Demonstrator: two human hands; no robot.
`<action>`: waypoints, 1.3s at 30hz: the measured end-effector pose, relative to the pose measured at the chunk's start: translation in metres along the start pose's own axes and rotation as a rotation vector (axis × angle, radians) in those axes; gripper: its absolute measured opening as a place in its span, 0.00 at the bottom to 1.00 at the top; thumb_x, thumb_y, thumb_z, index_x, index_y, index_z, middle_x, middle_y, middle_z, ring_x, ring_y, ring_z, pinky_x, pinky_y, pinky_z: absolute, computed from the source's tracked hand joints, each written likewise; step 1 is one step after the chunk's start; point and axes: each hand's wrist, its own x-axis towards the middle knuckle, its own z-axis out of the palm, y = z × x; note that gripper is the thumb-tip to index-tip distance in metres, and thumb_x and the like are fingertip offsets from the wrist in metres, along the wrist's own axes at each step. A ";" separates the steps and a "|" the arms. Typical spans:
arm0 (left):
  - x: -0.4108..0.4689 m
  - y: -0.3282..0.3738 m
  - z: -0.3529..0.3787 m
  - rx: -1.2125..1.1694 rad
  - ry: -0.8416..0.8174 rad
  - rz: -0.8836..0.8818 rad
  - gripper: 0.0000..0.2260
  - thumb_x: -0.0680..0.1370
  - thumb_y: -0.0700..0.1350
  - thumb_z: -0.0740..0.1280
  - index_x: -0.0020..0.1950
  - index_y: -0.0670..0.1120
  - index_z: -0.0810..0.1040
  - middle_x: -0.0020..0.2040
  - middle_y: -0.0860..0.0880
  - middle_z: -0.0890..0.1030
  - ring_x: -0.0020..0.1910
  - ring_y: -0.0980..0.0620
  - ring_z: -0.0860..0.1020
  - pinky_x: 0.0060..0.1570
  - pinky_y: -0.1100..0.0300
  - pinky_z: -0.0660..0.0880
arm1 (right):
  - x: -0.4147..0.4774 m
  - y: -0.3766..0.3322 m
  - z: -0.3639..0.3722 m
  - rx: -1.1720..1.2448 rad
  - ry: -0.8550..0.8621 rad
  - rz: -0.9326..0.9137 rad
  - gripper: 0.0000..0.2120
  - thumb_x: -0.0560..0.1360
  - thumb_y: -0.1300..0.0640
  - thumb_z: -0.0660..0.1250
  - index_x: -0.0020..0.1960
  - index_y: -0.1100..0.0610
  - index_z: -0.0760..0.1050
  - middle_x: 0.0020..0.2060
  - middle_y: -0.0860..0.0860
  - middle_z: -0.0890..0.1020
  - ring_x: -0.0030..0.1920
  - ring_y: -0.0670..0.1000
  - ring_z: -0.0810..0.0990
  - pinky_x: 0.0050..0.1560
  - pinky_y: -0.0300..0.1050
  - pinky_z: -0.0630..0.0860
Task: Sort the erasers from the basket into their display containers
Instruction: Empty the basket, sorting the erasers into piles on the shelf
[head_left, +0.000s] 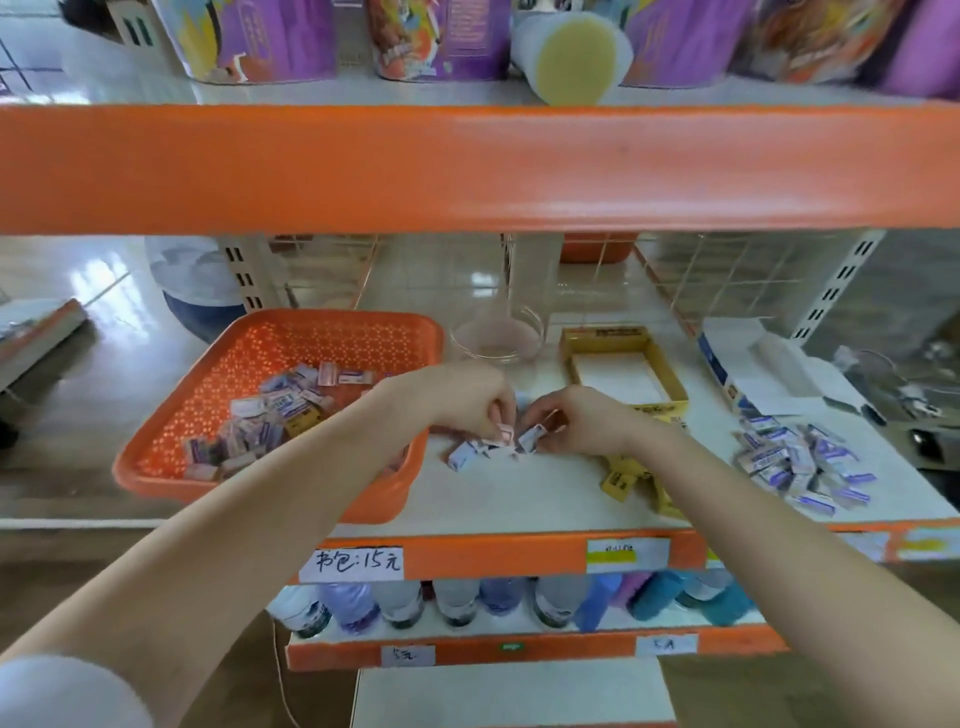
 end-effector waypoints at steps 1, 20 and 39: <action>0.001 0.001 0.002 -0.002 -0.029 0.001 0.09 0.73 0.46 0.71 0.52 0.50 0.82 0.47 0.54 0.83 0.41 0.56 0.77 0.38 0.64 0.70 | 0.000 0.002 0.004 0.003 -0.001 0.005 0.11 0.70 0.60 0.72 0.51 0.51 0.81 0.46 0.45 0.82 0.47 0.45 0.80 0.49 0.36 0.76; -0.049 -0.029 -0.023 -0.305 0.468 -0.089 0.14 0.75 0.41 0.65 0.59 0.53 0.78 0.45 0.61 0.78 0.42 0.63 0.76 0.41 0.76 0.69 | 0.017 -0.020 -0.024 -0.069 0.054 -0.026 0.11 0.71 0.60 0.70 0.48 0.47 0.73 0.41 0.44 0.80 0.43 0.47 0.80 0.46 0.40 0.77; -0.164 -0.095 0.031 -0.407 0.220 -0.495 0.12 0.75 0.40 0.67 0.57 0.48 0.81 0.46 0.54 0.82 0.42 0.58 0.79 0.47 0.64 0.76 | 0.101 -0.151 0.025 -0.234 -0.218 -0.431 0.11 0.73 0.59 0.68 0.55 0.50 0.80 0.47 0.42 0.80 0.47 0.40 0.78 0.41 0.25 0.68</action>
